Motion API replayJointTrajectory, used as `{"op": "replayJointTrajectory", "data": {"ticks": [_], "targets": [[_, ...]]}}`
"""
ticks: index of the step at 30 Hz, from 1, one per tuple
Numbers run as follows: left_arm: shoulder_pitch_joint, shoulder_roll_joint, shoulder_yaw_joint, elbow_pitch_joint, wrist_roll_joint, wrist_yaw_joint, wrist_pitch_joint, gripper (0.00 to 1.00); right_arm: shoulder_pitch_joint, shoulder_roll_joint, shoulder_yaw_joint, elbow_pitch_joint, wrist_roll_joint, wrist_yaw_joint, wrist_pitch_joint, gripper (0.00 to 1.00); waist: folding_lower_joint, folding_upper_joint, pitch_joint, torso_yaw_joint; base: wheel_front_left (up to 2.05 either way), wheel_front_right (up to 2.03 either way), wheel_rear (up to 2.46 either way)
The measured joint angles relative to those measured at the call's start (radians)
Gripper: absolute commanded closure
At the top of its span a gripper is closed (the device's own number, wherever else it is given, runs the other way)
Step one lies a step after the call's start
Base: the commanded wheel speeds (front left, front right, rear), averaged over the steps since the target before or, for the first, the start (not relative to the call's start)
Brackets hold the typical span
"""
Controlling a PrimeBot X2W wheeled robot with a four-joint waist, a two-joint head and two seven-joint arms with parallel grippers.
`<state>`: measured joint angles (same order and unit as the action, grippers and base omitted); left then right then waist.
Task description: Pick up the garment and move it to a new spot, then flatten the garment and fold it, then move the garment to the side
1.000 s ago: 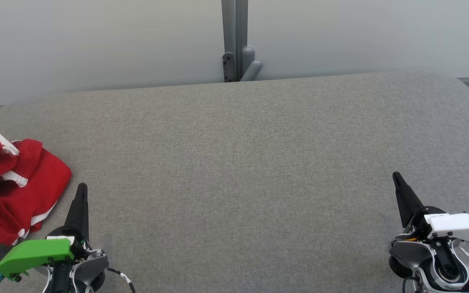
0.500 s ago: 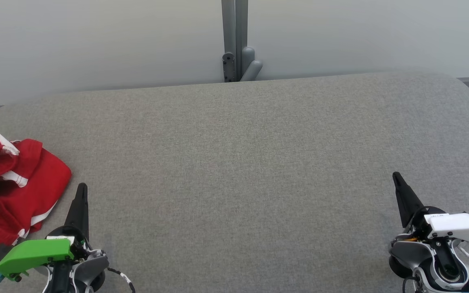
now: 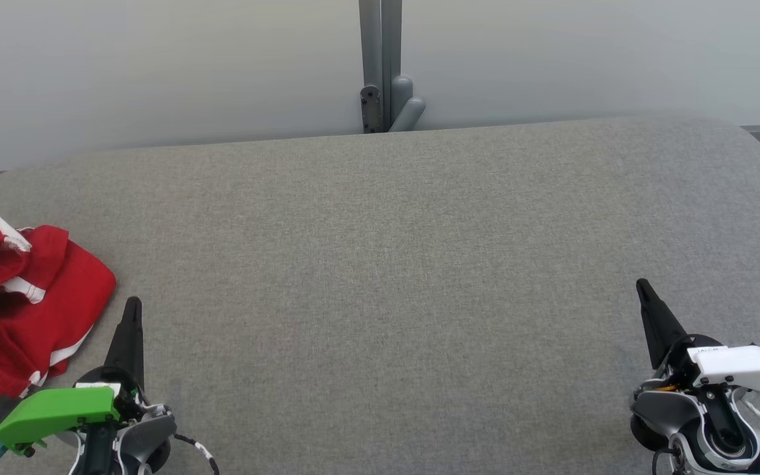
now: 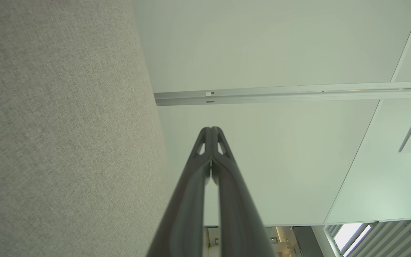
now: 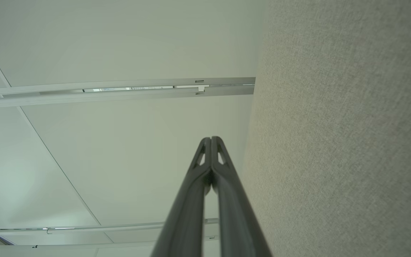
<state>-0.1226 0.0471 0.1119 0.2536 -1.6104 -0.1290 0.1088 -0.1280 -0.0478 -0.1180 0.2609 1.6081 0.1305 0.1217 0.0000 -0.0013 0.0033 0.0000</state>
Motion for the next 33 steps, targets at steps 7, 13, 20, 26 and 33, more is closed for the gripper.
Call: {"op": "replayJointTrajectory", "data": {"ticks": [7,13,20,26,33], "targets": [[0.0,0.0,0.0,0.0,0.0,0.0,0.0,1.0,0.0,0.0,0.0,0.0,0.0,0.0,0.0,1.0,0.0,0.0,0.0,0.0,0.0,0.0,0.0],[0.0,0.0,0.0,0.0,0.0,0.0,0.0,1.0,0.0,0.0,0.0,0.0,0.0,0.0,0.0,1.0,0.0,0.0,0.0,0.0,0.0,0.0,0.0],[0.0,0.0,0.0,0.0,0.0,0.0,0.0,1.0,0.0,0.0,0.0,0.0,0.0,0.0,0.0,1.0,0.0,0.0,0.0,0.0,0.0,0.0,0.0],[0.0,0.0,0.0,0.0,0.0,0.0,0.0,1.0,0.0,0.0,0.0,0.0,0.0,0.0,0.0,1.0,0.0,0.0,0.0,0.0,0.0,0.0,0.0],[0.0,0.0,0.0,0.0,0.0,0.0,0.0,1.0,0.0,0.0,0.0,0.0,0.0,0.0,0.0,1.0,0.0,0.0,0.0,0.0,0.0,0.0,0.0]]}}
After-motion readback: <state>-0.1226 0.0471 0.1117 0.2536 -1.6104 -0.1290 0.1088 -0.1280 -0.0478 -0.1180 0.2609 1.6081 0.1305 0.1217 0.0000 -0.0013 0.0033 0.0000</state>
